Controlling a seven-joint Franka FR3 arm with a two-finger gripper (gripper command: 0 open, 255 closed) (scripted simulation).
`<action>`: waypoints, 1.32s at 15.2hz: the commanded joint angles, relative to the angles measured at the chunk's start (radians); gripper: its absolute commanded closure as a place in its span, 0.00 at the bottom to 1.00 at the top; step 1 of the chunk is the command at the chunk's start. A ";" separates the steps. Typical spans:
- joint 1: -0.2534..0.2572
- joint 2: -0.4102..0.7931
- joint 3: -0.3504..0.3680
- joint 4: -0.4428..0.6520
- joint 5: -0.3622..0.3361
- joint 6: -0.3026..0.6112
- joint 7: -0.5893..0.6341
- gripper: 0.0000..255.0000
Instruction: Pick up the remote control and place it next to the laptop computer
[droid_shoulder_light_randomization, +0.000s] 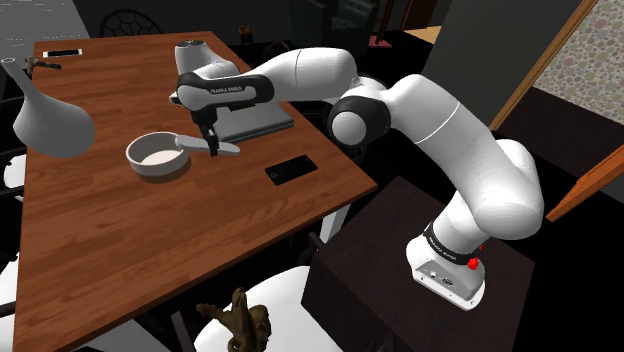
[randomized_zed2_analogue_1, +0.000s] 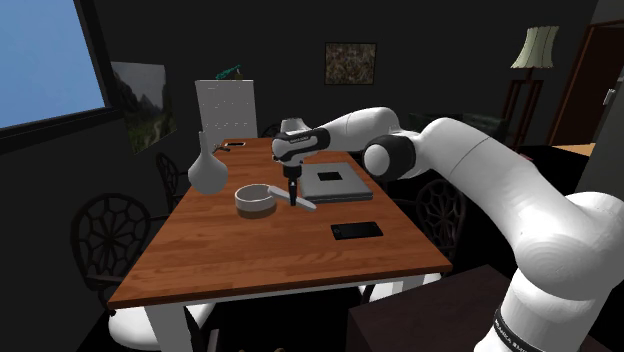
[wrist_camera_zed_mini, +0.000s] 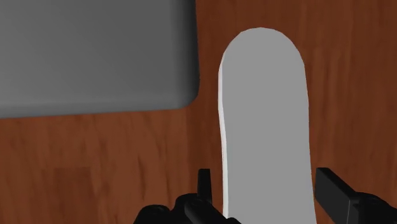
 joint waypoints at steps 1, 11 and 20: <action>0.001 0.012 -0.002 -0.024 -0.002 0.026 0.003 1.00; 0.003 0.036 -0.002 0.001 -0.002 0.026 0.003 0.00; 0.000 -0.038 0.000 -0.007 0.000 -0.040 0.002 0.00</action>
